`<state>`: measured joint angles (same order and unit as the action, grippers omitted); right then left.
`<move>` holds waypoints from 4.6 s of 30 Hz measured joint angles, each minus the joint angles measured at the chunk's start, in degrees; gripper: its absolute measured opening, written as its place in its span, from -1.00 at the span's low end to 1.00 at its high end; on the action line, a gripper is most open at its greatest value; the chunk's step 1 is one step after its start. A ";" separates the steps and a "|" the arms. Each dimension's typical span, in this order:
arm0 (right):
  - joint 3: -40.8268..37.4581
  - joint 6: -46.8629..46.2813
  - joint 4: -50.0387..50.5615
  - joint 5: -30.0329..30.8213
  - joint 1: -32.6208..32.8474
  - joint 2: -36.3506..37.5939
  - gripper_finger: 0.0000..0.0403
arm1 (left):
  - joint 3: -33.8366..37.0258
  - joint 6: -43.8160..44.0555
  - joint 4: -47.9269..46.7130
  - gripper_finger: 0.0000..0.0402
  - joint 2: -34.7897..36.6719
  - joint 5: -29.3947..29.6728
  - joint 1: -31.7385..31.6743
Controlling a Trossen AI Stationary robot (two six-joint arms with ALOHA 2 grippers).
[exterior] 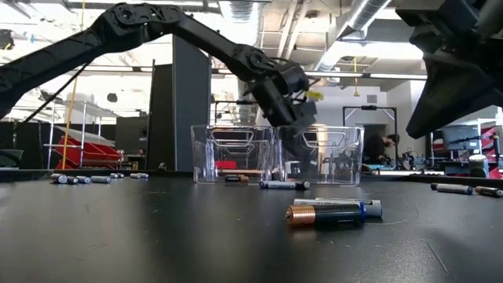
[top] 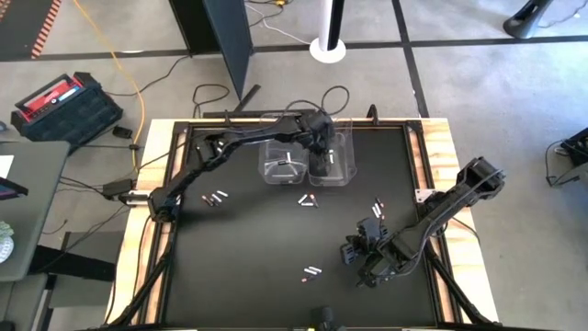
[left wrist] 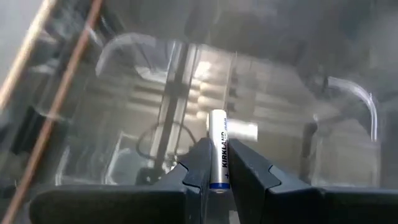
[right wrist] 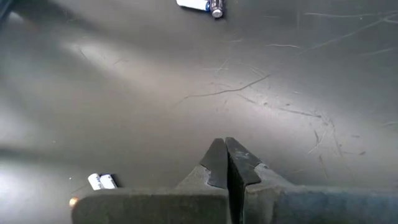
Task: Sort batteries
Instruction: Put the white battery into the right transparent bin, then put the black battery into the left transparent bin
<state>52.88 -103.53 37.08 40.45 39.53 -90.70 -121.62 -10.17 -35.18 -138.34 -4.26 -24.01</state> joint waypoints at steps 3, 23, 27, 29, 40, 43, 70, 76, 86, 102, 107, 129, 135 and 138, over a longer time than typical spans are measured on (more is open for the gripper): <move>0.00 -0.03 -0.04 0.00 0.00 0.00 -0.97 | -0.07 -1.52 1.02 -0.77 0.37 0.06 0.11; 0.10 -0.07 1.24 -0.20 0.13 1.81 -0.97 | -7.35 0.73 -6.20 -0.49 0.96 0.06 0.44; 2.27 -0.04 8.16 -0.30 0.17 6.14 -0.97 | -13.47 2.47 -12.39 -0.49 0.96 0.06 1.22; 3.42 -0.62 12.33 -0.91 0.17 8.43 -0.97 | -12.16 3.38 -12.41 -0.49 3.40 -0.27 1.63; 4.65 -19.40 32.76 -10.88 5.36 12.40 -0.97 | 4.34 10.32 -7.75 -0.49 21.23 1.09 3.80; 3.82 -19.50 31.45 -12.13 6.24 11.22 -0.97 | 16.19 13.08 -0.48 -0.49 29.75 4.76 5.57; 3.63 -23.55 38.14 -25.37 2.72 -2.41 -0.11 | 63.12 39.89 16.37 -0.49 69.43 28.82 26.77; 3.61 -24.25 36.92 -25.35 0.71 -8.99 0.12 | 63.13 41.50 16.25 -0.49 68.92 28.92 27.18; 3.66 -31.42 32.11 -21.91 1.40 -17.12 0.09 | 63.12 43.84 16.20 -0.49 68.91 28.78 27.45; 3.77 -31.67 32.69 -15.66 -0.43 -24.67 -0.09 | 63.12 46.84 16.22 -0.49 68.91 25.54 27.43; 3.52 -31.67 32.77 -13.71 -1.66 -26.95 -0.27 | 63.12 48.71 16.54 -0.49 68.91 24.44 27.43; 4.74 -28.58 33.15 -13.35 -2.03 -29.46 -0.83 | 63.08 48.07 16.68 -0.49 68.91 23.49 27.41; 7.43 -28.33 36.16 -14.98 -2.12 -29.75 -0.82 | 63.08 47.75 16.66 -0.49 68.91 23.47 27.41; 9.11 -28.37 37.61 -16.33 -2.10 -29.81 -0.82 | 63.08 47.74 16.65 -0.49 68.91 23.40 27.41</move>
<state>61.99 -131.90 74.68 24.12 37.43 -120.51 -58.54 37.57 -18.53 -69.43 19.14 3.40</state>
